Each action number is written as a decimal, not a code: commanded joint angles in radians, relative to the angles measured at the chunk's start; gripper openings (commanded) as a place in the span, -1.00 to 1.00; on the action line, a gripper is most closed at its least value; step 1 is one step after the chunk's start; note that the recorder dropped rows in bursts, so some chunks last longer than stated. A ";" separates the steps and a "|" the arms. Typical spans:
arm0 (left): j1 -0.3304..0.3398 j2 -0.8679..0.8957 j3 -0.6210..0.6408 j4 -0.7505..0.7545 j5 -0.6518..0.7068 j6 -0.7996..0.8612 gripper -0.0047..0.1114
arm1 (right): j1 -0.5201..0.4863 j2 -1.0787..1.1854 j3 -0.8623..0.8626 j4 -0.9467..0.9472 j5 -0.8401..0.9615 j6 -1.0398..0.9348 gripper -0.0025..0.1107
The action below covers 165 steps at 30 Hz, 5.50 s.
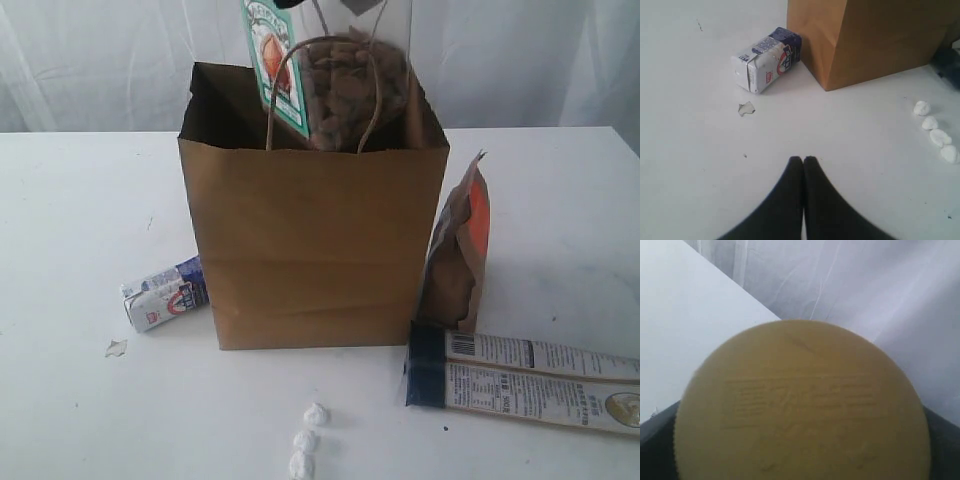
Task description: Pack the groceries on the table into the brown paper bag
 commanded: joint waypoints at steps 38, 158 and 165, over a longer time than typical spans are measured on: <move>-0.003 -0.004 0.004 -0.005 0.000 -0.005 -0.92 | -0.020 0.080 -0.011 0.036 0.098 -0.032 0.21; -0.003 -0.004 0.004 -0.005 0.000 -0.005 -0.92 | 0.008 -0.180 -0.133 -0.057 0.324 0.111 0.61; -0.003 -0.004 0.004 -0.005 0.000 0.027 -0.92 | 0.008 -0.290 -0.077 -0.097 0.449 0.111 0.59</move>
